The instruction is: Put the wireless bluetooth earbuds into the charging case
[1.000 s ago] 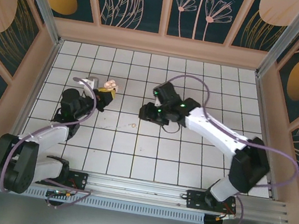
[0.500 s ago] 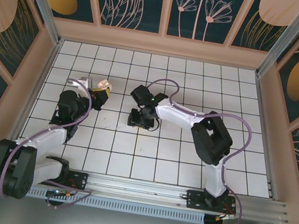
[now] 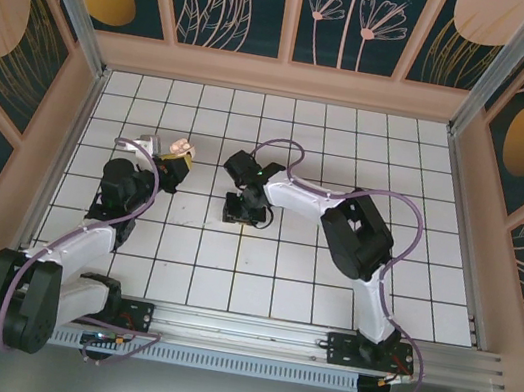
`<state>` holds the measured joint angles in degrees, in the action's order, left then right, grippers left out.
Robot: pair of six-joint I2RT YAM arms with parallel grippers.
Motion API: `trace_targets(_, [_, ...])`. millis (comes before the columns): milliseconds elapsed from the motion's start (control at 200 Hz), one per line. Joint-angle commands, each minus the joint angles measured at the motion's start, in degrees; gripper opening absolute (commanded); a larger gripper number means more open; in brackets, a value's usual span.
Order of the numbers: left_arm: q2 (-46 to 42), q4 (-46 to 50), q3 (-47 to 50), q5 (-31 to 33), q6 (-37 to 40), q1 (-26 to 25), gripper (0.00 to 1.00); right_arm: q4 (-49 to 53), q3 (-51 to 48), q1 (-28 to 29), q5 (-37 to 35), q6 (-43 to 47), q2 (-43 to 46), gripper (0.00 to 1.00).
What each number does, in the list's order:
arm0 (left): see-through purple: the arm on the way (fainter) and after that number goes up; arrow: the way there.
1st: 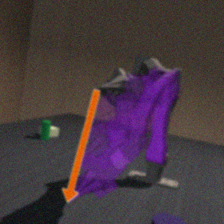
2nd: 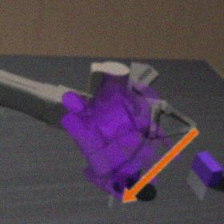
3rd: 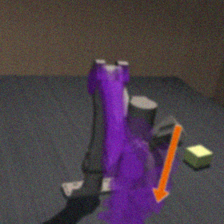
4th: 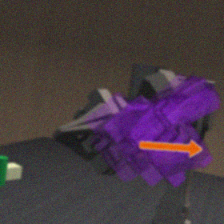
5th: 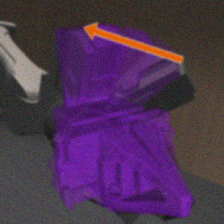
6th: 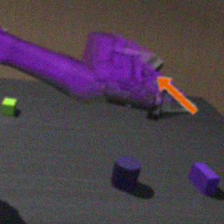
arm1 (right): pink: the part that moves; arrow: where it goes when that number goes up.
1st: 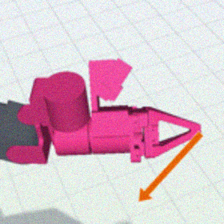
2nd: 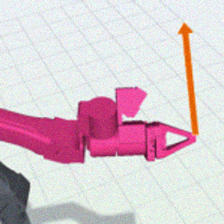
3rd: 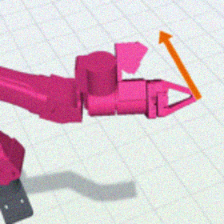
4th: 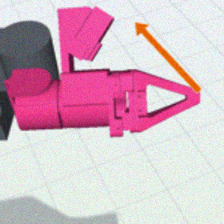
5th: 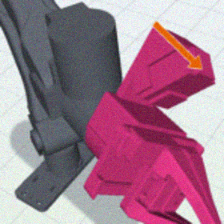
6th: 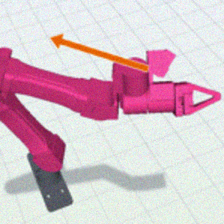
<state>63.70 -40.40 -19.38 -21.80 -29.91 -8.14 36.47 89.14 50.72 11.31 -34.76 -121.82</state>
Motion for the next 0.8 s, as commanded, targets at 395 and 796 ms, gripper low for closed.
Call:
trace_targets(395, [-1.83, 0.21, 0.48, -0.23, 0.21, 0.43, 0.19, 1.07, 0.16, -0.27, -4.43, 4.88, -0.27, 0.24])
trace_targets(796, [-2.0, 0.9, 0.57, -1.09, 0.56, 0.43, 0.2, 2.02, -9.17, -2.03, -3.64, 16.26, 9.26, 0.22])
